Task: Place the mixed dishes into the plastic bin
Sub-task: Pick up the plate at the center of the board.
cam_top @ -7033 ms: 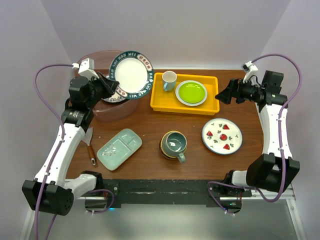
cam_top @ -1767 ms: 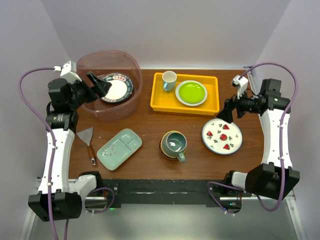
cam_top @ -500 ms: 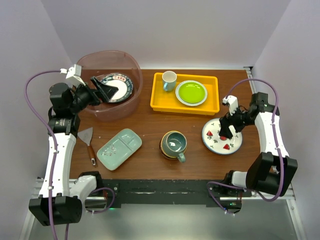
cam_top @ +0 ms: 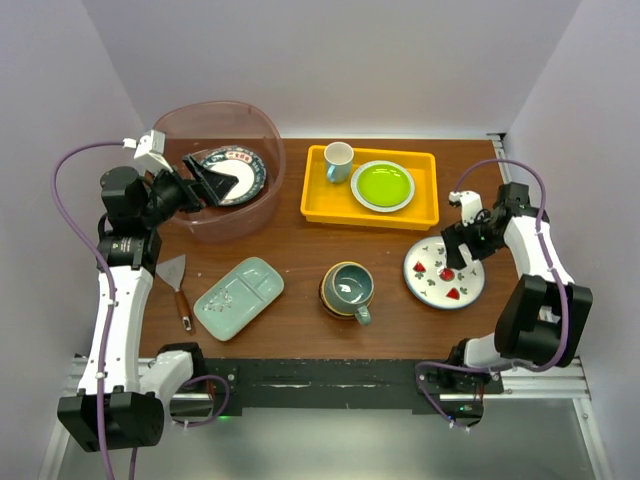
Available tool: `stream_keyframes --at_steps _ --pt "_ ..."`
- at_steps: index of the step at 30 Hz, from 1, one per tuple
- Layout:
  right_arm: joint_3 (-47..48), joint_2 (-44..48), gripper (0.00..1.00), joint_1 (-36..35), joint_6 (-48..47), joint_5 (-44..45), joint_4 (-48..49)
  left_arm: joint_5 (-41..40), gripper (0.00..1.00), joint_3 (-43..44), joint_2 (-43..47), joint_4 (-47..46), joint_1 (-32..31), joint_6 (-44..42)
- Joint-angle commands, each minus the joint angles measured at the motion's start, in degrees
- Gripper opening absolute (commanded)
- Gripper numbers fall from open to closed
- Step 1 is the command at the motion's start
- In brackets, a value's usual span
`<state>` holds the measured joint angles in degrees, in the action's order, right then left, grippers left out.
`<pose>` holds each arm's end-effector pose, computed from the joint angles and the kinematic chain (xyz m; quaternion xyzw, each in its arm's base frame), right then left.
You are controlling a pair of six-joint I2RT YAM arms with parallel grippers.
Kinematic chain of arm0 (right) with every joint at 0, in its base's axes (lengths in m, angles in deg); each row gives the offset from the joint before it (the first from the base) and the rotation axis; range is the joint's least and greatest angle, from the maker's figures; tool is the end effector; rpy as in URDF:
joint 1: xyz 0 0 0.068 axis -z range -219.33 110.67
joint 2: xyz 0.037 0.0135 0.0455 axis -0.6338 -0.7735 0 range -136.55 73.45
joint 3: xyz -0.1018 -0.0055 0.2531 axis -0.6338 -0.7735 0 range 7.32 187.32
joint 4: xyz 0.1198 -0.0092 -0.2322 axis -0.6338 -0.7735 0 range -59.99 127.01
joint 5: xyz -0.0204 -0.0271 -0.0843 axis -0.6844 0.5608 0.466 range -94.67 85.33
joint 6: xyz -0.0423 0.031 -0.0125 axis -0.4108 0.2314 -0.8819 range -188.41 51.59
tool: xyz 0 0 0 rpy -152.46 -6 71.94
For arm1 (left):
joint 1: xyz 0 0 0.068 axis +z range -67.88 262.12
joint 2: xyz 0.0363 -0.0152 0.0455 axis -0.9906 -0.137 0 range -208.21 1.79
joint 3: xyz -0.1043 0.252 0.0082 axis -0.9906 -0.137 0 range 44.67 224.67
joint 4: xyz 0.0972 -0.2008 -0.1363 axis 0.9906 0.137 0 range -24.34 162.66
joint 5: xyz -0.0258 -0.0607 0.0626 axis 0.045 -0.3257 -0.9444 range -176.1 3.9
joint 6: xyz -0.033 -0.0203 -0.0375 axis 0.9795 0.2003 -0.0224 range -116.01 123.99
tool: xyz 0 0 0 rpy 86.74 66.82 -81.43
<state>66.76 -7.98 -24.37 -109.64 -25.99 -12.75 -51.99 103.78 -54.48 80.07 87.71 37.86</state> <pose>0.2583 -0.0555 0.2368 -0.2490 0.9383 0.0877 0.2236 0.2174 0.0012 0.3843 -0.0755 0.7599 -0.3680 0.5305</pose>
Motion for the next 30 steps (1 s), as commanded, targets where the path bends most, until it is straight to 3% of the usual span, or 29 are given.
stream_keyframes --at_steps 1,10,16,30 --pt "0.0 -2.1 0.98 0.0 7.8 7.9 7.4 1.2 1.0 0.0 0.8 -1.8 -0.3 0.6" --pt "1.8 -9.6 0.97 0.7 12.4 9.5 10.4 1.1 1.0 0.1 1.3 -1.1 -0.3 0.2" --pt "4.6 -16.6 0.84 4.7 13.7 5.2 7.9 1.0 1.0 0.1 1.5 -0.4 -0.3 -0.2" --pt "4.5 -21.8 0.68 7.3 12.5 2.3 7.6 1.3 1.0 -0.1 1.3 -0.8 -0.3 -0.1"
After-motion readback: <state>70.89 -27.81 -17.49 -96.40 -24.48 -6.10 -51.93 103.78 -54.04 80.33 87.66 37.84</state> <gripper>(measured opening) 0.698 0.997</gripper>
